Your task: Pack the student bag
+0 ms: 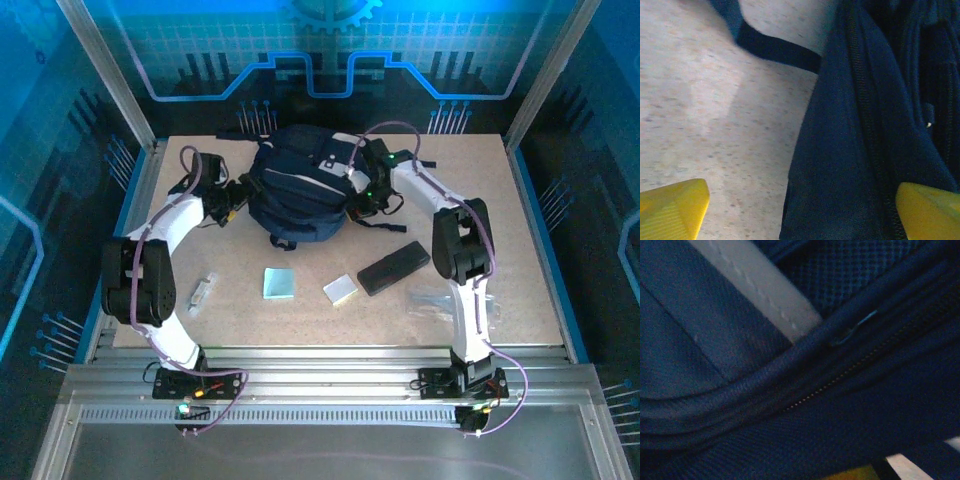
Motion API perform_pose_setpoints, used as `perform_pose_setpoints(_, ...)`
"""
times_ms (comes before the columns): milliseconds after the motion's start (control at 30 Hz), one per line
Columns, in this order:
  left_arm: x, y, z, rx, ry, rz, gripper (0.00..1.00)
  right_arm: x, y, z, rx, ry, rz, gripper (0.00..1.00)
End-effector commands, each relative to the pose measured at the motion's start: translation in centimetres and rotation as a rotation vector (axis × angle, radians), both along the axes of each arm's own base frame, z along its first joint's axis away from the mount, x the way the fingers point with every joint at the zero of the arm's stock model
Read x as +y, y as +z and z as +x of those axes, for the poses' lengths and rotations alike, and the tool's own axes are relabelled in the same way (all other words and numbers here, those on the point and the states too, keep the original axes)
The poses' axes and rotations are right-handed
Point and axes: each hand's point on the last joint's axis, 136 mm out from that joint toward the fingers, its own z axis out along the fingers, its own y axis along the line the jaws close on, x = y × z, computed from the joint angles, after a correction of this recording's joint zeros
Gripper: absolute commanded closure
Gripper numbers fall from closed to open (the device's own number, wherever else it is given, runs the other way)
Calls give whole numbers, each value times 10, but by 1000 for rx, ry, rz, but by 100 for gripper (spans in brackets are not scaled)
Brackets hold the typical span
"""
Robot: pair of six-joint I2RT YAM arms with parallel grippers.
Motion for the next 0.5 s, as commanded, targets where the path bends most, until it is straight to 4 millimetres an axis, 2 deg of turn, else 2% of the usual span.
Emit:
perform_pose_setpoints(0,-9,12,-15,-18,34,-45,1,93,37,-9,-71,75,210,100)
perform_pose_setpoints(133,-1,23,-43,-23,82,-30,1,128,39,-8,-97,80,226,100)
perform_pose_setpoints(267,9,47,-62,-80,144,-13,1,145,37,-9,-64,61,278,100)
perform_pose_setpoints(367,-7,52,-67,-107,148,-93,1,152,36,-11,-52,54,304,100)
perform_pose_setpoints(467,-32,38,-71,-82,144,-139,1,160,37,-18,-32,53,344,100)
